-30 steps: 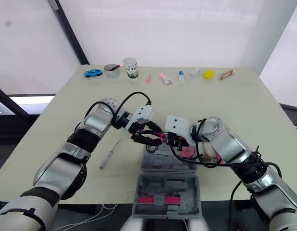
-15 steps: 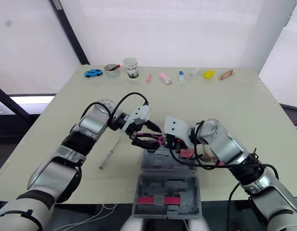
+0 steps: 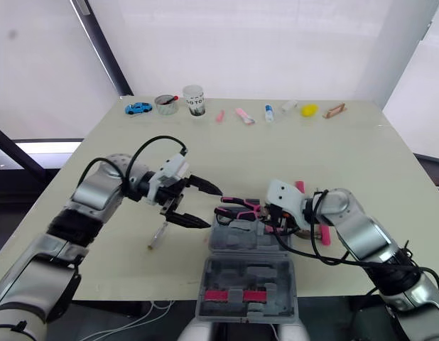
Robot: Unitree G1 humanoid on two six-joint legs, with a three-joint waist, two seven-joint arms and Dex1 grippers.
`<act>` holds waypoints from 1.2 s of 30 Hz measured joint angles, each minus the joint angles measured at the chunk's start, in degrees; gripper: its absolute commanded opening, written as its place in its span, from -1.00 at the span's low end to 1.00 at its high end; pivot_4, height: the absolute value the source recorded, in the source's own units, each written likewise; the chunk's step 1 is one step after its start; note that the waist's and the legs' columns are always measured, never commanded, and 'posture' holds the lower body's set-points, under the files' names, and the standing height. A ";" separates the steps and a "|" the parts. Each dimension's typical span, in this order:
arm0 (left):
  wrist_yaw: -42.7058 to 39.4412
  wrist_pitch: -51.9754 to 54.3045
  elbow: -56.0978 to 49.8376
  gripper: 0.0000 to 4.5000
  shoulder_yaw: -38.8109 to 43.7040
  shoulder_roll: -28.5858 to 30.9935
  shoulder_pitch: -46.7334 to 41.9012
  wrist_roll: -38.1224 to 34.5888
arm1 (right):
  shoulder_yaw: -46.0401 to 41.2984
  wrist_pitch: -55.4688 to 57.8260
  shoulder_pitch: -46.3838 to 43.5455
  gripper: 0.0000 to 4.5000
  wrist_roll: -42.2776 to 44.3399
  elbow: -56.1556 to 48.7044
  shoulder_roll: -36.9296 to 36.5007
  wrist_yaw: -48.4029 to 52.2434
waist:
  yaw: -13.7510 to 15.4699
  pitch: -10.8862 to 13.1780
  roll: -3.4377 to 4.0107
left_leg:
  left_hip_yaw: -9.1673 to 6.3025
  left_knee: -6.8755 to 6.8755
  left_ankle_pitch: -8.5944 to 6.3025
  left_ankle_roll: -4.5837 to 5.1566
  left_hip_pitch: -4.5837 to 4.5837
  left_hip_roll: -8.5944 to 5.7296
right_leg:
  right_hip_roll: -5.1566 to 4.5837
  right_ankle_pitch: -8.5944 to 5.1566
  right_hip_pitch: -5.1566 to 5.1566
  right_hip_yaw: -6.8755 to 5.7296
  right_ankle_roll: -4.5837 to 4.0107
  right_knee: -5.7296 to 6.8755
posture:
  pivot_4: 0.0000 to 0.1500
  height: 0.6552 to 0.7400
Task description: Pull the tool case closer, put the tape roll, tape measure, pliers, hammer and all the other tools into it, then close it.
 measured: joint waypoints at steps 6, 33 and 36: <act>-0.02 0.19 -5.11 0.99 3.66 7.16 8.53 -2.67 | -1.65 -2.67 4.12 -0.56 0.53 -0.89 -4.50 1.64 | -0.01 0.02 0.03 | 0.03 0.00 0.00 0.00 0.06 0.01 | 0.02 0.00 0.01 -0.01 0.00 0.02 | 1.00 1.00; 0.15 -0.80 -12.19 0.99 24.49 13.42 28.50 -6.05 | 12.28 -10.55 -2.54 -0.56 -12.70 9.97 2.13 3.88 | 0.07 0.07 0.10 | 0.46 0.01 0.01 -0.02 0.08 0.10 | 0.07 0.00 0.01 0.04 -0.02 0.00 | 1.00 1.00; 0.15 -0.81 -11.82 0.99 24.49 13.31 28.54 -6.00 | 12.73 -10.57 -2.60 -0.56 -13.48 10.44 3.99 3.44 | 0.00 0.07 0.11 | 0.46 0.02 0.01 -0.02 0.09 0.10 | 0.08 0.00 0.01 0.05 -0.02 0.01 | 1.00 1.00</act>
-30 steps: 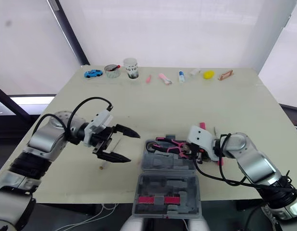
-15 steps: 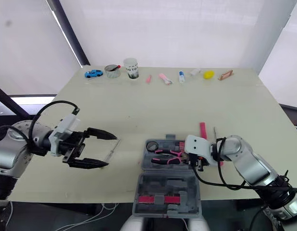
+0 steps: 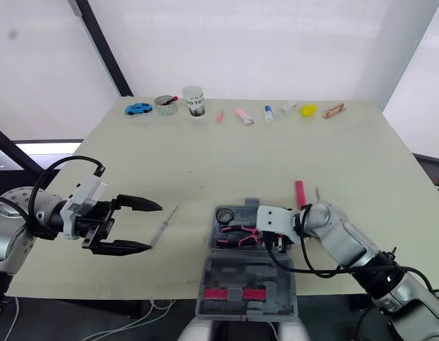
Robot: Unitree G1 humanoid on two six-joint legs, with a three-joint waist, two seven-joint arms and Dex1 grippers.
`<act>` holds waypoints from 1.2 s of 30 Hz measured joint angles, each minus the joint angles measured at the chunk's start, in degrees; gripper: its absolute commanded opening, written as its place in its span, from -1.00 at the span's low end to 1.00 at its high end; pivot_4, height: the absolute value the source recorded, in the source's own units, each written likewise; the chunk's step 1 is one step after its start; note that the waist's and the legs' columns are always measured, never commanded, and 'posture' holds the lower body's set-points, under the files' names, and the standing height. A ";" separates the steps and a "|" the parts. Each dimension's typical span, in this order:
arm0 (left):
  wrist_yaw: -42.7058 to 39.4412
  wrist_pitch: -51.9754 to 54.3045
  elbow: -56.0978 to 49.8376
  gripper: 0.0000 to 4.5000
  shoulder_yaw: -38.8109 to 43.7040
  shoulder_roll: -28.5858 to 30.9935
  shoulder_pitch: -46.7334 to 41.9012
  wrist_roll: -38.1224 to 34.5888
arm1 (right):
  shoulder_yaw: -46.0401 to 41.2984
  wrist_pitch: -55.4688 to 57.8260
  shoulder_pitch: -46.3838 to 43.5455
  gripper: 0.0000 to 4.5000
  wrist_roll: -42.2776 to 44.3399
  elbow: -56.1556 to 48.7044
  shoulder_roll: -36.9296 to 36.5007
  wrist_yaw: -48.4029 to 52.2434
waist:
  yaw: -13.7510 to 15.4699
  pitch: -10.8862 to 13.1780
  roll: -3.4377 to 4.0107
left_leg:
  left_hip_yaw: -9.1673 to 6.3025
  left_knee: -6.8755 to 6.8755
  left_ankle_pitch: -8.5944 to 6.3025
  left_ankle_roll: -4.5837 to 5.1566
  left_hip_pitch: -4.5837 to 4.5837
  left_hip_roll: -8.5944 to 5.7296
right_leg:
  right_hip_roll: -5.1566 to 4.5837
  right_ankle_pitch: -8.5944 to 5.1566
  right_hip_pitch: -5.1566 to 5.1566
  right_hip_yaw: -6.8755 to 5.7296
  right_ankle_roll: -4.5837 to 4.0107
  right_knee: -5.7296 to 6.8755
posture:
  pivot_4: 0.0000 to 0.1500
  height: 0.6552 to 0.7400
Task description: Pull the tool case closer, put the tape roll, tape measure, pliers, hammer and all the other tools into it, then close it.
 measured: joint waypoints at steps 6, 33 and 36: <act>0.00 0.03 0.44 0.99 -0.07 -0.93 -0.69 0.29 | 0.63 0.08 -0.08 -0.56 -2.08 0.04 2.24 -0.60 | -0.01 0.00 0.00 | -0.01 0.00 0.00 0.00 0.00 0.02 | 0.02 0.00 0.00 -0.01 0.00 0.01 | 1.00 1.00; 0.08 0.91 0.36 1.00 -0.14 -3.14 -1.05 2.24 | -10.97 -4.94 5.11 -0.92 11.54 2.36 9.34 -1.29 | 0.04 0.00 0.00 | 0.05 0.00 0.00 0.00 0.02 0.07 | 0.07 0.03 0.02 0.04 -0.03 -0.01 | 1.00 1.00; 0.09 0.94 0.36 1.00 -0.14 -3.14 -1.04 2.24 | -10.92 -6.81 5.12 -0.92 11.33 4.81 9.78 -1.51 | 0.00 0.00 0.00 | 0.02 0.00 0.00 0.00 0.03 0.08 | 0.08 0.03 0.01 0.02 -0.04 0.01 | 1.00 1.00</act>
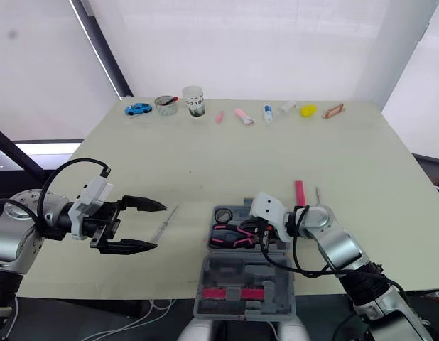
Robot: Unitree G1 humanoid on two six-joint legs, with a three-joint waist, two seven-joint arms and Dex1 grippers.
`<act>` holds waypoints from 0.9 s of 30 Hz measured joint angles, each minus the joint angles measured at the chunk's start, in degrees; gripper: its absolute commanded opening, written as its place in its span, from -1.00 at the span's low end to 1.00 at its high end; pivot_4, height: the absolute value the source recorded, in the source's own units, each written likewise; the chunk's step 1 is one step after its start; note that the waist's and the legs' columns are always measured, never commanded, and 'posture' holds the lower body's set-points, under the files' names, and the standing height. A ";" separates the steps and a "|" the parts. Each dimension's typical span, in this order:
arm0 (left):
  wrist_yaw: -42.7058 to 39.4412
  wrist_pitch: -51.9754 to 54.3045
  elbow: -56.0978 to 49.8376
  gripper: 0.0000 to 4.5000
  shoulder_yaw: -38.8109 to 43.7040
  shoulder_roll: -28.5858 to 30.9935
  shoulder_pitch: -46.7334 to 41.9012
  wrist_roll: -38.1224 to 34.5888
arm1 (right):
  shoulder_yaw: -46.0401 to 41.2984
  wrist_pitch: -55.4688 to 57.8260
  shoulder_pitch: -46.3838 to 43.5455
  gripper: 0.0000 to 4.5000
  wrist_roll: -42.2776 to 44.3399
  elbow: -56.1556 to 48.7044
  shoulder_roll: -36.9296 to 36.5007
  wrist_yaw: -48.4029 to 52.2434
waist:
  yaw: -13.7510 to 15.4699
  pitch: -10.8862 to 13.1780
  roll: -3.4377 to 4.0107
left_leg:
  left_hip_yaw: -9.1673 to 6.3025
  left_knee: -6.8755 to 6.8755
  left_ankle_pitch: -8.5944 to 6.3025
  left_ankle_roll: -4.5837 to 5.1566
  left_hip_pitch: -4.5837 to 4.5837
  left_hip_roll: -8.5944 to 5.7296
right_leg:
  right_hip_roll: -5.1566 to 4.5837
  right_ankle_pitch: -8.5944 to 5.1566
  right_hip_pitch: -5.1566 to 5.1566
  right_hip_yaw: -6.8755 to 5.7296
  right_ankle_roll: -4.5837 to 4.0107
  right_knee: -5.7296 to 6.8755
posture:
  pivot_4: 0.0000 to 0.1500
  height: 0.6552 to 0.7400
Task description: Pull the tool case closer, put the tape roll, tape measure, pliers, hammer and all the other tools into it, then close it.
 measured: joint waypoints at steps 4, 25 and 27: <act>0.02 0.04 -0.03 1.00 0.00 0.00 0.01 0.00 | 0.29 -3.23 0.24 -0.92 -0.33 4.52 1.62 -0.63 | -0.02 0.00 0.00 | 0.01 0.00 0.00 0.00 0.00 0.00 | 0.01 0.00 0.00 0.01 0.00 0.00 | 1.00 1.00; 0.05 -0.95 1.56 1.00 0.01 -0.25 -0.60 1.20 | 4.41 -13.78 0.63 -0.92 -4.79 17.35 4.11 -1.61 | -0.01 -0.10 -0.09 | 0.11 -0.11 0.00 0.00 1.39 0.06 | 0.01 -0.15 1.21 0.15 -0.23 -0.03 | 1.00 1.00; 0.06 -0.98 1.63 1.00 0.01 -0.34 -0.59 1.20 | 4.47 -13.54 0.27 -0.92 -4.82 18.62 4.71 -1.75 | -0.04 -0.18 -0.11 | 0.07 -0.15 -0.01 -0.01 1.88 0.12 | 0.02 -0.16 1.57 0.26 -0.22 -0.03 | 1.00 1.00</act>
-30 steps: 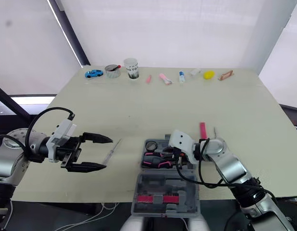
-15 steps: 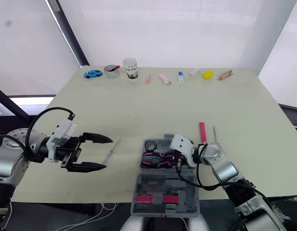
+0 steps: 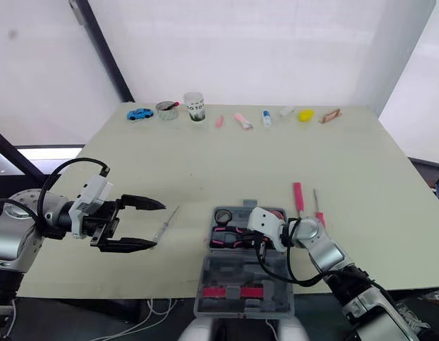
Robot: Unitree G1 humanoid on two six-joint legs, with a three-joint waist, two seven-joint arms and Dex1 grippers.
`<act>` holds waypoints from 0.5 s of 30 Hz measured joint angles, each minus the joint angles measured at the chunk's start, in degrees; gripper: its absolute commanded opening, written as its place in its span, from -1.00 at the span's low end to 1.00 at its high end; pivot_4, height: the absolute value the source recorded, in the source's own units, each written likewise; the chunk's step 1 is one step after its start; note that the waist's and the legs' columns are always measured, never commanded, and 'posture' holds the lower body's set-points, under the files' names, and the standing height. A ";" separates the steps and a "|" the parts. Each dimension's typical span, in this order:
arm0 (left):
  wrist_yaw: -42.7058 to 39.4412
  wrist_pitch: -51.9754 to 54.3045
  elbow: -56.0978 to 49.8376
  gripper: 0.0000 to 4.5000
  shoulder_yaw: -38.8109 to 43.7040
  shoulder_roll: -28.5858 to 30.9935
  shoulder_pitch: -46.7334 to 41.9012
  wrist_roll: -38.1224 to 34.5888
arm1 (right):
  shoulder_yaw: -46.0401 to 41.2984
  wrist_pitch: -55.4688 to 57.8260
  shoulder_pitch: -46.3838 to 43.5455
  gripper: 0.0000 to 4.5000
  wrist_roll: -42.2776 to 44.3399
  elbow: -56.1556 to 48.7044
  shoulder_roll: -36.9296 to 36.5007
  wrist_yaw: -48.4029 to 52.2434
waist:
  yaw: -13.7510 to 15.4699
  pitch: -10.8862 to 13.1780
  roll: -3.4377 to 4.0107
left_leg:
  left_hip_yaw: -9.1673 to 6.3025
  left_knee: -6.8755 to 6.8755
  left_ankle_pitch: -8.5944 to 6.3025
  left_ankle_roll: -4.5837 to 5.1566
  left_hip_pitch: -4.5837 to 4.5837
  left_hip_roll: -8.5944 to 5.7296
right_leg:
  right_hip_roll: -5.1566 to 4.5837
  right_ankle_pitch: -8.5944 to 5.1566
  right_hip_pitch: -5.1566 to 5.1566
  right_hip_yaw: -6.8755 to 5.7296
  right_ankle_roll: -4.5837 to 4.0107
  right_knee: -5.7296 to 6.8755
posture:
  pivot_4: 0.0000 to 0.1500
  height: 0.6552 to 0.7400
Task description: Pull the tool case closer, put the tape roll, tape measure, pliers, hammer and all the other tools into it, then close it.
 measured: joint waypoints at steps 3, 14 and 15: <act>0.04 0.01 0.00 1.00 0.01 -0.17 0.21 -0.01 | 0.12 1.37 -0.34 -0.92 0.03 0.73 0.43 0.01 | 0.01 -0.44 0.11 | 0.01 -0.01 0.00 0.00 0.09 0.22 | 0.01 -0.01 0.05 0.04 0.02 0.00 | 1.00 1.00; 0.44 -0.09 0.06 1.00 0.01 -1.80 1.43 0.07 | -2.61 18.71 -1.75 -0.92 4.88 0.54 2.93 0.71 | 0.24 -1.50 0.10 | 0.02 -0.08 -0.01 -0.01 0.16 0.35 | 0.02 0.01 0.11 0.07 -0.06 -0.12 | 1.00 1.00; 0.46 -0.10 0.09 1.00 0.01 -2.00 1.41 0.10 | -2.69 19.77 -1.97 -0.92 5.18 0.56 3.03 0.71 | 0.24 -1.53 0.13 | 0.02 -0.08 -0.01 -0.01 0.16 0.35 | 0.02 0.01 0.11 0.07 -0.06 -0.13 | 1.00 1.00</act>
